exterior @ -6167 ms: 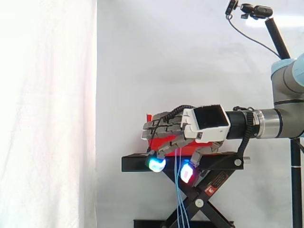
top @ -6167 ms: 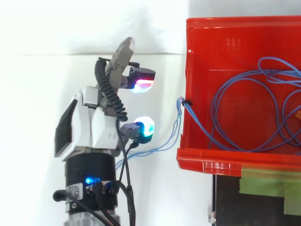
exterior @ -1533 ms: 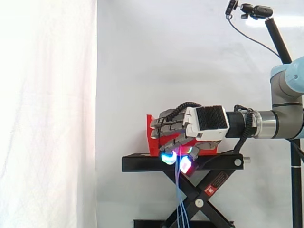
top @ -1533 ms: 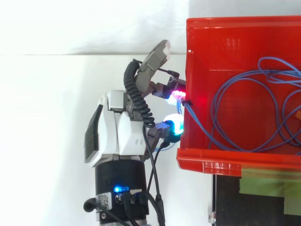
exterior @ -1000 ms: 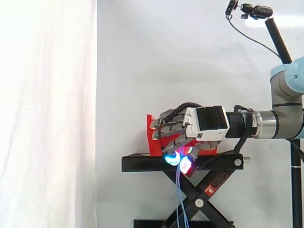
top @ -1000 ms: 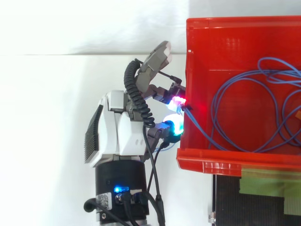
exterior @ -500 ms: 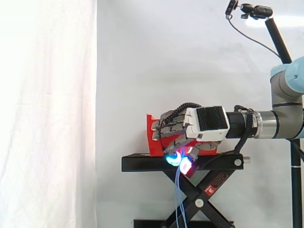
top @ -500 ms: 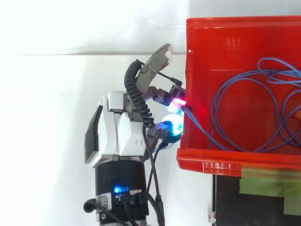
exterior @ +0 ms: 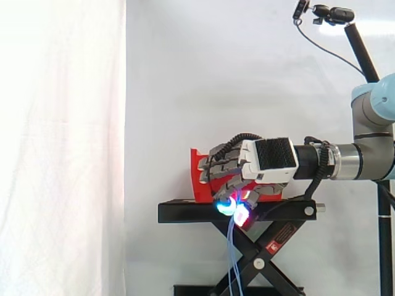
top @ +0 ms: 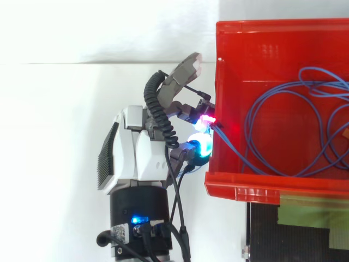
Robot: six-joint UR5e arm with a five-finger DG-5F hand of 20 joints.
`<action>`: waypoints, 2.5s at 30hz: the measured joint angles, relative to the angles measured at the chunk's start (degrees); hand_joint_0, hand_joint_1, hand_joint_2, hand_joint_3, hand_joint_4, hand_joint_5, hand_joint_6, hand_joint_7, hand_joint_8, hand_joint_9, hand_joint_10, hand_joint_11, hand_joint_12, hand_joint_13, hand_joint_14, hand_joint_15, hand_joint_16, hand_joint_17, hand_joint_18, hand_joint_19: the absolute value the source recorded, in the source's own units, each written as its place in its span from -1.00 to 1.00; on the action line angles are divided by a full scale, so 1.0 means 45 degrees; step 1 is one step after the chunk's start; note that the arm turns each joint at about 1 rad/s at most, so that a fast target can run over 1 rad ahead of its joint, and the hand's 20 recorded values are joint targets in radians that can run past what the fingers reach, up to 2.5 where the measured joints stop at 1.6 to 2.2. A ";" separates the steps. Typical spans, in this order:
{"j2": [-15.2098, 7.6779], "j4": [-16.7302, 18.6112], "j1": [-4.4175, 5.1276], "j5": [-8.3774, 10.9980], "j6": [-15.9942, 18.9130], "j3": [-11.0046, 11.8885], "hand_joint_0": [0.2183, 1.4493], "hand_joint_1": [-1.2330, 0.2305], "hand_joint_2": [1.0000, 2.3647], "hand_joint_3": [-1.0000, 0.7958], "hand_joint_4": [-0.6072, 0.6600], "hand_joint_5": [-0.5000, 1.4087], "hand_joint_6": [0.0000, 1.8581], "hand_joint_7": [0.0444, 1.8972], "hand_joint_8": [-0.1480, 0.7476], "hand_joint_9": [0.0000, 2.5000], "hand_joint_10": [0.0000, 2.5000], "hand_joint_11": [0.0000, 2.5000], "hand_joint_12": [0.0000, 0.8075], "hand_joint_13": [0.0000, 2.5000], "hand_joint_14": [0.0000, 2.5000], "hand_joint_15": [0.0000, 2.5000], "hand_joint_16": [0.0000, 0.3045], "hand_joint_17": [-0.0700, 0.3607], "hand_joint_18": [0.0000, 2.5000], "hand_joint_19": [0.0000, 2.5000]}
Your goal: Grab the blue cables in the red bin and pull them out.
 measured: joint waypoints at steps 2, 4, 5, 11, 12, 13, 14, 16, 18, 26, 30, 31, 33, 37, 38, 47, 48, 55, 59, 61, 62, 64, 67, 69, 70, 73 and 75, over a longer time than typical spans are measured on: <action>0.0001 0.0000 -0.0001 -0.0004 -0.0002 0.0000 0.10 -0.39 -1.00 -1.00 -0.01 0.46 -0.24 -0.25 -0.18 -0.43 -0.99 -0.76 -0.25 -0.52 -0.99 -0.82 -0.73 -0.24 -0.56 -0.71; 0.0002 -0.0006 -0.0002 -0.0007 -0.0002 0.0000 0.10 -0.35 -1.00 -1.00 -0.03 0.45 -0.23 -0.24 -0.18 -0.42 -0.99 -0.76 -0.24 -0.52 -0.99 -0.82 -0.73 -0.24 -0.56 -0.71; 0.0001 -0.0013 -0.0004 -0.0008 -0.0003 0.0000 0.10 -0.35 -1.00 -1.00 -0.03 0.45 -0.20 -0.25 -0.18 -0.42 -0.99 -0.75 -0.24 -0.52 -0.99 -0.82 -0.73 -0.24 -0.56 -0.71; 0.0002 -0.0035 -0.0004 -0.0019 -0.0003 0.0000 0.08 -0.36 -1.00 -1.00 0.02 0.48 -0.58 -0.21 -0.19 -0.44 -0.99 -0.74 -0.23 -0.53 -0.99 -0.80 -0.73 -0.24 -0.57 -0.69; 0.0001 -0.0036 -0.0004 -0.0022 -0.0003 0.0000 0.06 -0.38 -1.00 -1.00 0.02 0.49 -0.69 -0.19 -0.19 -0.45 -0.99 -0.73 -0.23 -0.53 -0.99 -0.80 -0.73 -0.24 -0.57 -0.69; 0.0003 -0.0037 -0.0004 -0.0024 -0.0003 0.0000 0.04 -0.39 -1.00 -1.00 0.04 0.50 -0.80 -0.15 -0.18 -0.45 -0.99 -0.73 -0.23 -0.53 -0.99 -0.80 -0.72 -0.24 -0.58 -0.69; 0.0002 -0.0038 -0.0004 -0.0026 -0.0003 0.0000 0.02 -0.40 -1.00 -1.00 0.04 0.51 -0.90 -0.12 -0.18 -0.45 -0.99 -0.73 -0.23 -0.54 -0.99 -0.80 -0.72 -0.24 -0.58 -0.69; 0.0002 -0.0039 -0.0004 -0.0028 -0.0003 0.0000 0.00 -0.40 -1.00 -1.00 0.05 0.50 -1.00 -0.13 -0.17 -0.46 -0.99 -0.74 -0.22 -0.54 -0.99 -0.80 -0.72 -0.23 -0.58 -0.69; 0.0002 -0.0039 -0.0004 -0.0029 -0.0003 0.0000 -0.02 -0.41 -1.00 -1.00 0.08 0.48 -0.99 -0.19 -0.17 -0.46 -0.99 -0.73 -0.22 -0.54 -0.99 -0.79 -0.72 -0.23 -0.58 -0.68; 0.0005 -0.0438 -0.0015 -0.0038 -0.0003 0.0000 -0.05 -0.42 -1.00 -1.00 0.13 0.40 -0.99 -0.31 -0.17 -0.47 -0.99 -0.74 -0.21 -0.54 -0.99 -0.79 -0.71 -0.21 -0.58 -0.68; 0.0006 -0.0631 -0.0022 -0.0046 -0.0003 0.0000 -0.06 -0.42 -1.00 -1.00 0.13 0.39 -0.99 -0.35 -0.16 -0.47 -0.99 -0.75 -0.20 -0.54 -0.99 -0.79 -0.71 -0.21 -0.58 -0.68; 0.0007 -0.0654 -0.0022 -0.0046 -0.0003 0.0000 -0.06 -0.42 -1.00 -1.00 0.14 0.38 -0.99 -0.36 -0.17 -0.47 -0.99 -0.75 -0.21 -0.54 -0.99 -0.79 -0.71 -0.21 -0.58 -0.68; 0.0006 -0.0683 -0.0027 -0.0047 -0.0003 0.0000 -0.06 -0.42 -1.00 -1.00 0.14 0.38 -0.99 -0.37 -0.16 -0.47 -0.99 -0.75 -0.20 -0.54 -0.99 -0.79 -0.71 -0.21 -0.58 -0.68; 0.0006 -0.0699 -0.0031 -0.0049 -0.0002 0.0000 -0.06 -0.43 -1.00 -1.00 0.13 0.37 -0.99 -0.38 -0.17 -0.47 -0.99 -0.74 -0.20 -0.54 -0.99 -0.79 -0.71 -0.21 -0.58 -0.68; 0.0006 -0.0700 -0.0037 -0.0048 -0.0002 0.0000 -0.06 -0.43 -1.00 -1.00 0.13 0.37 -0.99 -0.39 -0.17 -0.47 -0.99 -0.75 -0.21 -0.54 -0.99 -0.79 -0.71 -0.21 -0.58 -0.67; 0.0007 -0.0719 -0.0080 -0.0049 -0.0088 0.0000 -0.05 -0.45 -1.00 -1.00 0.12 0.37 -0.98 -0.40 -0.16 -0.46 -0.99 -0.74 -0.21 -0.54 -0.99 -0.78 -0.71 -0.21 -0.58 -0.68; 0.0006 -0.0730 -0.0090 -0.0049 -0.0109 0.0000 -0.05 -0.45 -1.00 -1.00 0.12 0.37 -0.98 -0.40 -0.17 -0.46 -0.99 -0.74 -0.20 -0.53 -0.99 -0.78 -0.71 -0.21 -0.58 -0.67; 0.0007 -0.0848 -0.0157 -0.0064 -0.0225 0.0000 -0.04 -0.46 -1.00 -1.00 0.10 0.38 -0.98 -0.37 -0.18 -0.46 -0.99 -0.74 -0.21 -0.53 -0.99 -0.79 -0.71 -0.21 -0.58 -0.68; 0.0006 -0.0857 -0.0176 -0.0103 -0.0259 0.0000 -0.03 -0.47 -1.00 -1.00 0.10 0.41 -0.99 -0.31 -0.18 -0.45 -0.99 -0.73 -0.21 -0.53 -0.99 -0.79 -0.71 -0.21 -0.58 -0.68; 0.0006 -0.0859 -0.0177 -0.0127 -0.0276 0.0000 -0.03 -0.47 -1.00 -1.00 0.09 0.43 -0.99 -0.29 -0.17 -0.45 -0.99 -0.74 -0.21 -0.53 -0.99 -0.78 -0.71 -0.22 -0.58 -0.68; 0.0006 -0.0859 -0.0178 -0.0133 -0.0282 0.0000 -0.03 -0.47 -1.00 -1.00 0.08 0.44 -0.99 -0.28 -0.18 -0.45 -0.99 -0.74 -0.22 -0.53 -0.99 -0.78 -0.71 -0.22 -0.58 -0.68; 0.0007 -0.0859 -0.0179 -0.0140 -0.0296 0.0000 -0.03 -0.47 -1.00 -1.00 0.08 0.46 -0.99 -0.25 -0.18 -0.45 -0.99 -0.74 -0.22 -0.52 -0.99 -0.77 -0.71 -0.22 -0.57 -0.67; 0.0019 -0.0859 -0.0181 -0.0144 -0.0309 0.0000 -0.02 -0.47 -1.00 -1.00 0.06 0.49 -0.99 -0.18 -0.18 -0.45 -0.99 -0.73 -0.22 -0.52 -0.99 -0.78 -0.71 -0.22 -0.57 -0.68; 0.0017 -0.0859 -0.0182 -0.0145 -0.0312 -0.0001 -0.02 -0.47 -1.00 -1.00 0.05 0.52 -0.99 -0.14 -0.17 -0.44 -0.99 -0.73 -0.22 -0.52 -0.99 -0.78 -0.71 -0.22 -0.57 -0.67; 0.0013 -0.0859 -0.0181 -0.0146 -0.0315 0.0000 -0.02 -0.47 -1.00 -1.00 0.04 0.54 -1.00 -0.13 -0.18 -0.43 -0.99 -0.73 -0.22 -0.51 -0.99 -0.77 -0.71 -0.22 -0.57 -0.68; 0.0011 -0.0849 -0.0181 -0.0146 -0.0361 0.0000 -0.01 -0.47 -1.00 -1.00 0.03 0.56 -1.00 -0.08 -0.18 -0.42 -0.99 -0.72 -0.22 -0.51 -0.99 -0.78 -0.71 -0.22 -0.56 -0.67; 0.0012 -0.0825 -0.0182 -0.0146 -0.0409 0.0000 -0.01 -0.47 -1.00 -1.00 0.02 0.56 -0.99 -0.07 -0.17 -0.42 -0.99 -0.72 -0.21 -0.50 -0.99 -0.77 -0.72 -0.22 -0.56 -0.68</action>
